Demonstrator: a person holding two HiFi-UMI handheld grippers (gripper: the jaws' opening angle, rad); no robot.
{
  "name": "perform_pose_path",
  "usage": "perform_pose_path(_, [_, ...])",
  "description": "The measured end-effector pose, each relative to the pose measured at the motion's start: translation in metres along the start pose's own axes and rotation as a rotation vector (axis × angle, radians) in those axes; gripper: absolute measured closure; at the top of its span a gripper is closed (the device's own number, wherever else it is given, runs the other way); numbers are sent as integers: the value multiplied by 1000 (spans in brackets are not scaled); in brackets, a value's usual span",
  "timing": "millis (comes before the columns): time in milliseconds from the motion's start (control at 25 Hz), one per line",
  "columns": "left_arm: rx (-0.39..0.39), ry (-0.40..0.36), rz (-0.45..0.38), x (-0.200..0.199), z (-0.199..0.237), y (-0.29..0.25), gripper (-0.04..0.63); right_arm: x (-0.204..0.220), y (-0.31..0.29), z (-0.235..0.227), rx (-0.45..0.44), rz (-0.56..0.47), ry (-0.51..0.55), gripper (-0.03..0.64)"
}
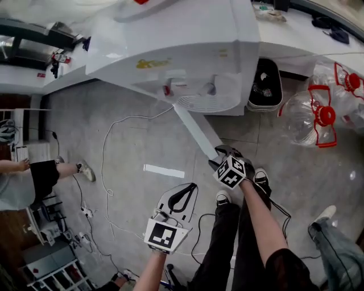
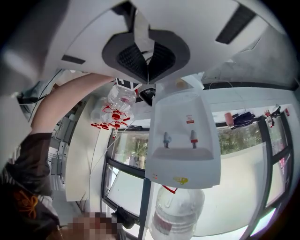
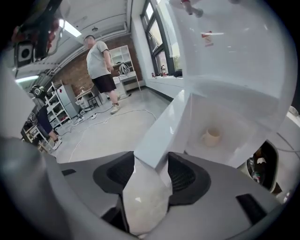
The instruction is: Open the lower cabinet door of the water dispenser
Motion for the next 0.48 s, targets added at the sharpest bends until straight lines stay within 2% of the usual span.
perform_pose_path(240, [-73, 66, 33, 50, 12, 59, 577, -15, -29, 60, -75, 38, 67, 390])
perform_pose_path(480, [-187, 152, 38, 86, 33, 108, 578, -40, -70, 104, -129, 120, 263, 402])
Point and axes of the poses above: the fingertips, and each gripper's own axes: y backward along the fingers, z to its left, x out of its underside, the point moved 4 cm from there along y, backward along the fingers, and after that the axes turned 15 degrees about -y, right-handed, at the moved point
